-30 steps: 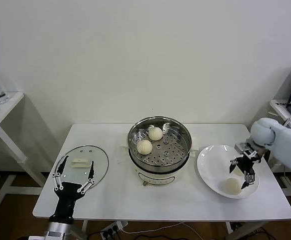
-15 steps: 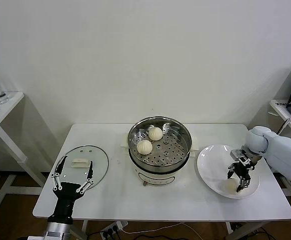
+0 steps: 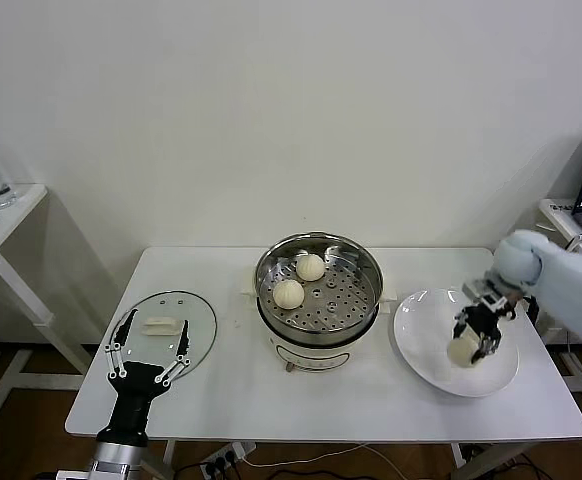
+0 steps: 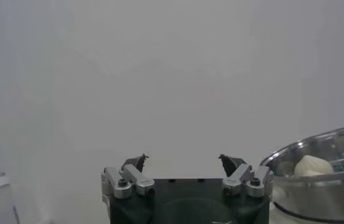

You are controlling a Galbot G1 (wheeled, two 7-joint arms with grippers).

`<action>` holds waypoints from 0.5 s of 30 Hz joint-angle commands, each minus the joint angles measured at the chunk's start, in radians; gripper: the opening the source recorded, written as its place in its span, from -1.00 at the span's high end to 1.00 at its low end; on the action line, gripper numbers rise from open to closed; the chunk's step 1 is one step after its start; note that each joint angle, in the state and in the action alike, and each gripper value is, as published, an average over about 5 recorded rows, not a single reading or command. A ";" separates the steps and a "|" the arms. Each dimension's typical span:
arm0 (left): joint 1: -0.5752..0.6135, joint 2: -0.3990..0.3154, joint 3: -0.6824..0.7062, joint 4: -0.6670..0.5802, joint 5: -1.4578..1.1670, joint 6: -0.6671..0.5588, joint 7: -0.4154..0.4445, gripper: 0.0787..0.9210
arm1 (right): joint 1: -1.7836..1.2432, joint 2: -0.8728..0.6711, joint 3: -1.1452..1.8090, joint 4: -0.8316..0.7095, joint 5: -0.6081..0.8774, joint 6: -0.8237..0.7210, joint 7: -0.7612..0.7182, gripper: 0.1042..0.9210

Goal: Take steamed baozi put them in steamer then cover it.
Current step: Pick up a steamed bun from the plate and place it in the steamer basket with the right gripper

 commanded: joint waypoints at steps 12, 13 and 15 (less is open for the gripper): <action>0.003 0.005 0.010 -0.014 -0.001 -0.005 -0.002 -0.77 | 0.555 0.309 -0.242 0.209 0.094 0.377 0.016 -0.35; 0.002 0.005 0.010 -0.014 -0.001 -0.005 -0.002 -0.77 | 0.543 0.318 -0.240 0.226 0.074 0.403 0.034 -0.35; 0.001 0.005 0.010 -0.014 -0.002 -0.005 -0.002 -0.77 | 0.510 0.333 -0.230 0.264 0.030 0.451 0.066 -0.35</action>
